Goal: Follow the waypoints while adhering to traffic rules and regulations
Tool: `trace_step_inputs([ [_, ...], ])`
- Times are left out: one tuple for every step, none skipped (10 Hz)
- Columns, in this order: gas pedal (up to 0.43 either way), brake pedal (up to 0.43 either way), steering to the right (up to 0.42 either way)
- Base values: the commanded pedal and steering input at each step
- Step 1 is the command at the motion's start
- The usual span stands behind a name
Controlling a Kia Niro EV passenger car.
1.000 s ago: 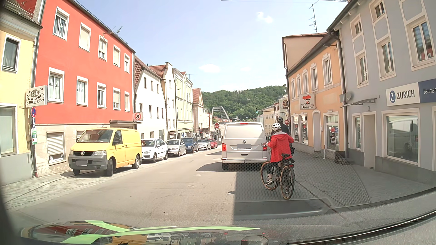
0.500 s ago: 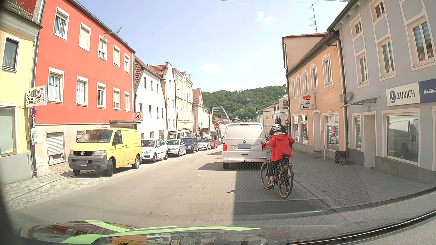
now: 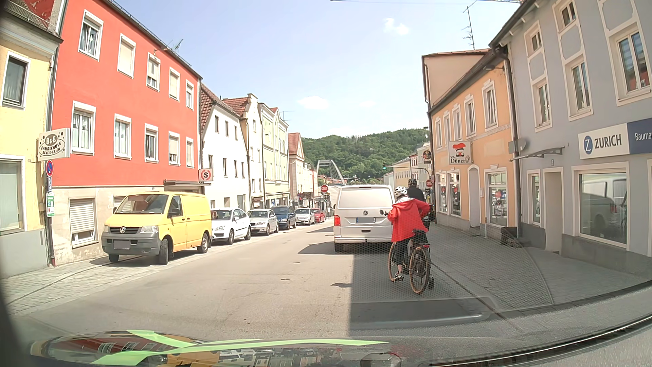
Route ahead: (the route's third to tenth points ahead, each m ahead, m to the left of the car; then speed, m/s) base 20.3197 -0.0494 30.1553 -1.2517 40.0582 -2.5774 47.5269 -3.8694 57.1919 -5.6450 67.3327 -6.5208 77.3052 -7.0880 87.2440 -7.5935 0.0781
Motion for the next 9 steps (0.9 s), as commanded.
trace_step_inputs([
  [0.0, 0.012, -0.003],
  [0.0, 0.0, -0.003],
  [0.0, 0.0, -0.003],
  [0.0, 0.0, -0.003],
  [0.0, 0.0, -0.003],
  [0.0, 0.0, -0.003],
  [0.0, 0.0, -0.003],
  [0.0, 0.0, -0.003],
  [0.028, 0.0, -0.003],
])
